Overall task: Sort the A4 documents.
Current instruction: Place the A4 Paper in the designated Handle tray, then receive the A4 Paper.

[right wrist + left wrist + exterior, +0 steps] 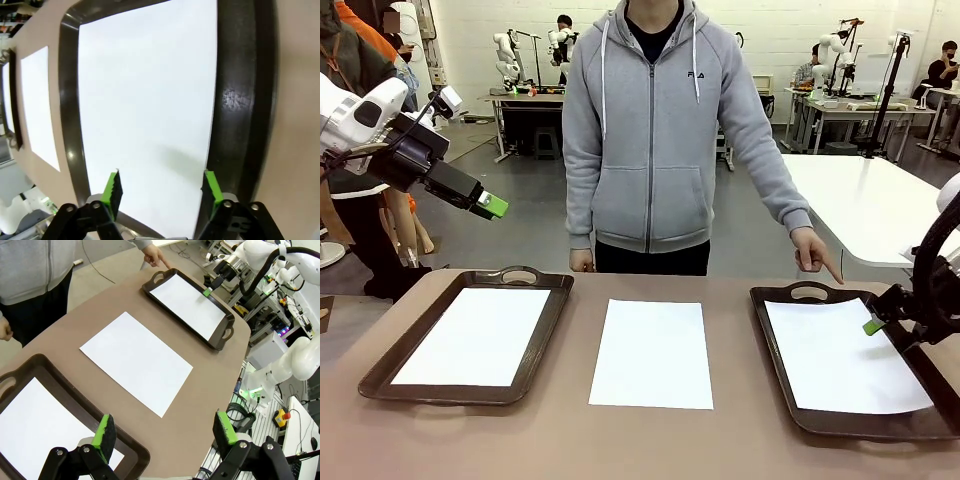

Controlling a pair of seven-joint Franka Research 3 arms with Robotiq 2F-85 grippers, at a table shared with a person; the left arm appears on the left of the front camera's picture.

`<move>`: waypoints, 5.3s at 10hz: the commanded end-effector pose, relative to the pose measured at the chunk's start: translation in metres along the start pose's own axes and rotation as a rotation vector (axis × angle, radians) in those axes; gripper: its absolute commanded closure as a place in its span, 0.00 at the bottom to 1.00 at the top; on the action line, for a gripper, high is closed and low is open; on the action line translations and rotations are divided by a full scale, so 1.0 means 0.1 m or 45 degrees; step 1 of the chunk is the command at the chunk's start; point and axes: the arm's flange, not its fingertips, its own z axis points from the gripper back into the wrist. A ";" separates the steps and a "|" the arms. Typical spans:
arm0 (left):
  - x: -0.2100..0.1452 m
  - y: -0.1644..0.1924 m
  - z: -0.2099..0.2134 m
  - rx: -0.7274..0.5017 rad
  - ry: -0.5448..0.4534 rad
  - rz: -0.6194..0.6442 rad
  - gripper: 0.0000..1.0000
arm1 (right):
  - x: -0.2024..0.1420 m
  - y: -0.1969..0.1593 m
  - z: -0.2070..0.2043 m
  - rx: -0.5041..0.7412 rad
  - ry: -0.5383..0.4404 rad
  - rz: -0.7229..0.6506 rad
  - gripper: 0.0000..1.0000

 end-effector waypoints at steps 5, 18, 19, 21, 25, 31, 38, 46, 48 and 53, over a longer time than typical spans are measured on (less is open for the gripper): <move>-0.01 0.00 0.01 -0.002 0.009 -0.007 0.00 | -0.11 0.13 -0.02 -0.065 -0.005 -0.033 0.00; -0.01 0.00 0.01 -0.002 0.009 -0.007 0.00 | -0.08 0.02 0.11 -0.024 -0.017 -0.014 0.00; -0.01 0.00 0.01 -0.002 0.009 -0.007 0.00 | -0.08 0.02 0.11 -0.025 -0.018 -0.016 0.00; -0.01 0.00 0.01 -0.002 0.009 -0.007 0.00 | -0.25 0.32 0.28 -0.182 -0.290 0.248 0.00; -0.01 0.00 0.01 -0.002 0.009 -0.007 0.00 | -0.19 1.02 1.01 -0.030 -0.547 0.781 0.00; -0.01 0.00 0.01 -0.002 0.009 -0.007 0.00 | -0.51 1.86 1.87 0.223 -0.772 1.376 0.00; -0.01 0.00 0.01 -0.002 0.009 -0.007 0.00 | -0.83 1.91 1.91 0.381 -0.442 1.155 0.00; -0.01 0.00 0.01 -0.002 0.009 -0.007 0.00 | -0.70 1.94 1.81 0.413 -0.344 1.074 0.00; -0.01 0.00 0.01 -0.002 0.009 -0.007 0.00 | -0.70 1.94 1.81 0.413 -0.344 1.074 0.00; -0.01 0.00 0.01 -0.002 0.009 -0.007 0.00 | -0.70 1.94 1.81 0.413 -0.344 1.074 0.00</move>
